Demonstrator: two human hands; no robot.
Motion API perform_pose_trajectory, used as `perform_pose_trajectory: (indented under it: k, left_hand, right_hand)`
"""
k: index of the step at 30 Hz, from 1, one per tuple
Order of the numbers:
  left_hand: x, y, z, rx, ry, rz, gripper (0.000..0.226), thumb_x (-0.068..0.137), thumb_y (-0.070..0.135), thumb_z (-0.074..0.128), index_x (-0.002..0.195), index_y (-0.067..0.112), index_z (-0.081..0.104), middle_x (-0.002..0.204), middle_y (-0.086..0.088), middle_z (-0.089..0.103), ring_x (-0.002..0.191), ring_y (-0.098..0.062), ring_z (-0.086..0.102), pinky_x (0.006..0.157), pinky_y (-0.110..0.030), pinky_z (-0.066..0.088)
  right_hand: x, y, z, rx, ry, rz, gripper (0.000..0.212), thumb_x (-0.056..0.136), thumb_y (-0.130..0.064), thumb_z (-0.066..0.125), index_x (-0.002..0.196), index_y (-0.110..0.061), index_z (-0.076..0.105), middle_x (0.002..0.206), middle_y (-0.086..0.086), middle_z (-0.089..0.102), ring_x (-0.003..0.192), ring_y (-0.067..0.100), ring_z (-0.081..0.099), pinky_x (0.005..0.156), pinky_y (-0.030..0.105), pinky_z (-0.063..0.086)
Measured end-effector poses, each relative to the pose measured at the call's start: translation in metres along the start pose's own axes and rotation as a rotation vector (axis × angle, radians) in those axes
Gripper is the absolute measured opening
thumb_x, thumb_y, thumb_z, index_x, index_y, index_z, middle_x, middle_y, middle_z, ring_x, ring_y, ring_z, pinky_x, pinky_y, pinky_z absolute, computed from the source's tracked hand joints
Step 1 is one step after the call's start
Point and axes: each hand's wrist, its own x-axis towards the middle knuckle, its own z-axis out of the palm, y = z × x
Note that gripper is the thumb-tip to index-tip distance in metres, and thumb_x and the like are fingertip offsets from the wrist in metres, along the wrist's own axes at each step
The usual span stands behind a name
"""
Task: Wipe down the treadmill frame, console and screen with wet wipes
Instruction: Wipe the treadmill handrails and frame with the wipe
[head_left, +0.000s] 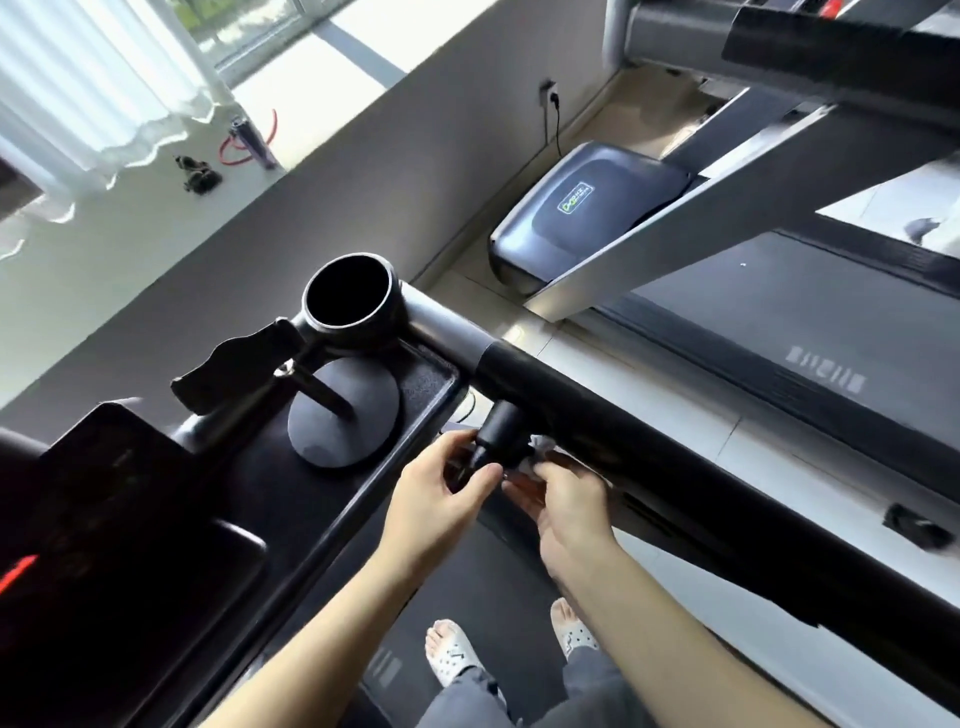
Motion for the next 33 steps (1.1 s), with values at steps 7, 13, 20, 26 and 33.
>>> perform_pose_trajectory:
  k: [7, 13, 20, 26, 33]
  left_hand:
    - [0.002, -0.001, 0.001, 0.017, 0.006, 0.004, 0.022, 0.088, 0.028, 0.075, 0.109, 0.031, 0.070, 0.091, 0.016, 0.073, 0.087, -0.005, 0.068, 0.084, -0.033, 0.055]
    - [0.000, 0.003, 0.001, 0.014, 0.025, -0.006, 0.028, 0.082, 0.040, 0.070, 0.109, 0.034, 0.070, 0.093, 0.018, 0.073, 0.086, -0.005, 0.068, 0.085, -0.037, 0.056]
    - [-0.001, 0.006, 0.001, 0.019, 0.056, -0.028, 0.034, 0.080, 0.046, 0.069, 0.112, 0.034, 0.070, 0.089, 0.018, 0.073, 0.084, -0.001, 0.068, 0.085, -0.036, 0.056]
    - [0.000, 0.007, 0.002, 0.035, 0.064, -0.051, 0.039, 0.079, 0.051, 0.068, 0.113, 0.031, 0.070, 0.087, 0.016, 0.072, 0.082, -0.001, 0.067, 0.083, -0.037, 0.057]
    - [0.000, 0.003, 0.004, 0.085, 0.072, -0.057, 0.037, 0.080, 0.049, 0.072, 0.113, 0.033, 0.069, 0.091, 0.019, 0.070, 0.086, 0.001, 0.065, 0.082, -0.028, 0.054]
  right_hand:
    - [-0.025, 0.007, -0.017, -0.403, -0.112, -0.161, 0.027, 0.090, 0.005, 0.059, 0.069, -0.006, 0.071, 0.064, 0.004, 0.061, 0.056, 0.013, 0.054, 0.051, 0.025, 0.051]
    - [0.001, -0.008, -0.005, 0.078, 0.047, 0.102, 0.036, 0.093, 0.012, 0.043, 0.075, -0.013, 0.061, 0.069, 0.004, 0.061, 0.062, 0.014, 0.055, 0.063, 0.028, 0.047]
    - [-0.011, -0.008, -0.010, -0.118, -0.070, 0.000, 0.036, 0.093, 0.013, 0.044, 0.068, -0.011, 0.055, 0.064, 0.004, 0.047, 0.049, 0.008, 0.043, 0.047, 0.021, 0.037]
    - [0.003, -0.008, 0.002, -0.031, 0.006, 0.083, 0.035, 0.096, 0.011, 0.040, 0.079, -0.012, 0.059, 0.061, 0.001, 0.059, 0.060, 0.013, 0.051, 0.056, 0.025, 0.043]
    - [-0.029, -0.015, -0.011, -0.322, -0.187, -0.090, 0.038, 0.092, 0.011, 0.043, 0.062, -0.011, 0.051, 0.062, 0.002, 0.043, 0.053, 0.011, 0.038, 0.049, 0.024, 0.035]
